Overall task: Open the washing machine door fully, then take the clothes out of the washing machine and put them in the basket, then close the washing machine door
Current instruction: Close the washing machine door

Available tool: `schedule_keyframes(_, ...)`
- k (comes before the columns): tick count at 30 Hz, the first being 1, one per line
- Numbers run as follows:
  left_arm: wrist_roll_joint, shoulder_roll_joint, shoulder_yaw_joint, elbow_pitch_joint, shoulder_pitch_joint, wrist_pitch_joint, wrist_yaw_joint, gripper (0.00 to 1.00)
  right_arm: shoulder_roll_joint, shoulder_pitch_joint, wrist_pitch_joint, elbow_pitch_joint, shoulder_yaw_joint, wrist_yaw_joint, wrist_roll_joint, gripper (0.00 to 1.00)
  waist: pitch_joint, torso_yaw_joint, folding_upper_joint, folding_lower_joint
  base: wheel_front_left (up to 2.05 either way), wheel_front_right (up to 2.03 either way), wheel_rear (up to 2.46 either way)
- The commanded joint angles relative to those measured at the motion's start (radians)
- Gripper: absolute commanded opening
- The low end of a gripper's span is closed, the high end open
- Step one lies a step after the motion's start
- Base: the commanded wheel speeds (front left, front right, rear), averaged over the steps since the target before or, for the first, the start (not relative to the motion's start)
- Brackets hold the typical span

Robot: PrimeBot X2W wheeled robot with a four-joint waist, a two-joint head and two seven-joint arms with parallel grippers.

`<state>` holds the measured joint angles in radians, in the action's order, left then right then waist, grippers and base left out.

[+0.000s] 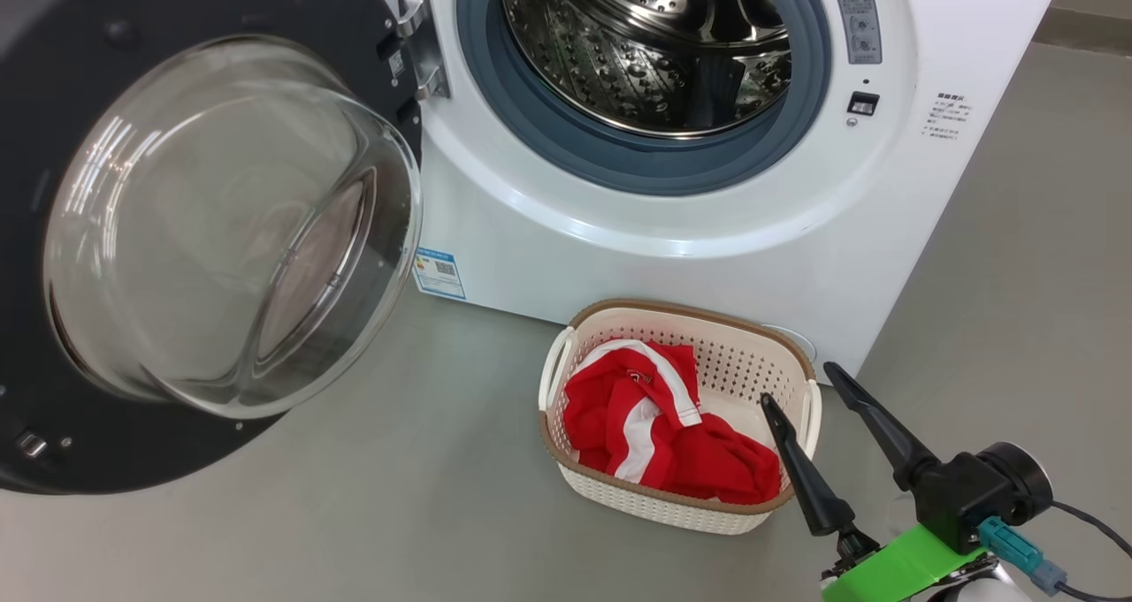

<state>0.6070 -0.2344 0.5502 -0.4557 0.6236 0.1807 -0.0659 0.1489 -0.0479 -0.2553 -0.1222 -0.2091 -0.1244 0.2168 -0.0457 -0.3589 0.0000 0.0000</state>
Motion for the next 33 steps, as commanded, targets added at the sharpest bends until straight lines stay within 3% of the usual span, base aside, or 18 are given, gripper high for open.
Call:
schedule_keyframes(1, 0.032, -0.067, 0.032, -0.011, 0.047, -0.025, 0.016, 0.00, 0.010, -0.027, -0.006, 0.020, -0.021, -0.006, -0.011, 1.00, 0.002, 0.000, 0.0000, 0.0000, 0.00, 0.00, 0.00)
schedule_keyframes(12, 0.190, -0.164, 0.071, -0.229, 0.159, -0.278, 0.071, 0.00, 0.014, -0.031, -0.006, 0.012, -0.052, -0.006, 0.010, 1.00, 0.009, 0.019, 0.0000, 0.0000, 0.00, 0.00, 0.00)
schedule_keyframes(20, 0.283, -0.166, 0.077, -0.286, 0.178, -0.496, 0.063, 0.00, 0.012, -0.025, -0.006, 0.009, -0.050, -0.006, 0.021, 1.00, 0.000, 0.028, 0.0000, 0.0000, 0.00, 0.00, 0.00)
schedule_keyframes(33, 0.333, -0.176, 0.060, -0.263, 0.119, -0.687, 0.079, 0.00, 0.010, -0.026, -0.006, 0.020, -0.048, -0.006, 0.024, 1.00, -0.010, 0.037, 0.0000, 0.0000, 0.00, 0.00, 0.00)
